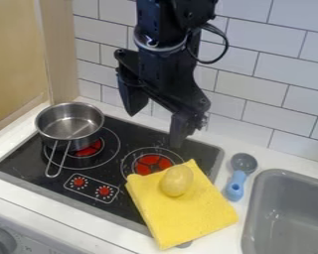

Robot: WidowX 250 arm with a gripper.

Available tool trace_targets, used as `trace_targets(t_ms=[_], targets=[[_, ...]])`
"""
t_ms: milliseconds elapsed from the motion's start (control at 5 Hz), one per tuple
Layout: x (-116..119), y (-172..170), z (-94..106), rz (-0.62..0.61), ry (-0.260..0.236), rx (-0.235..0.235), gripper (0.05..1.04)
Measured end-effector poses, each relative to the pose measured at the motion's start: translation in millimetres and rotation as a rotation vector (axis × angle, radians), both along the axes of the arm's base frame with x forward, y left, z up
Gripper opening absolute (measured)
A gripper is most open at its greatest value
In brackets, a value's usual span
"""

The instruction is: Move the silver pot to upper right corner of the stove

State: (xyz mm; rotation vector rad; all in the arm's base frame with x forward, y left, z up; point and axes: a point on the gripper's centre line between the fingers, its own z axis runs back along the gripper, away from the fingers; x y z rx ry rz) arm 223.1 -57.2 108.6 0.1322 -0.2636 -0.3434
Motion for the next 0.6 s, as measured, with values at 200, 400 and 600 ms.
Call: trace_targets(t_ms=[200,400,600], targets=[[-12.6,6.3,-14.4,0.009,0.053,0.021,0.999],[-12.6,13.7,-16.9,0.022,0.067,0.053,0.999],[-7.4,24.0,-20.1,0.044,0.067,0.052,0.999]])
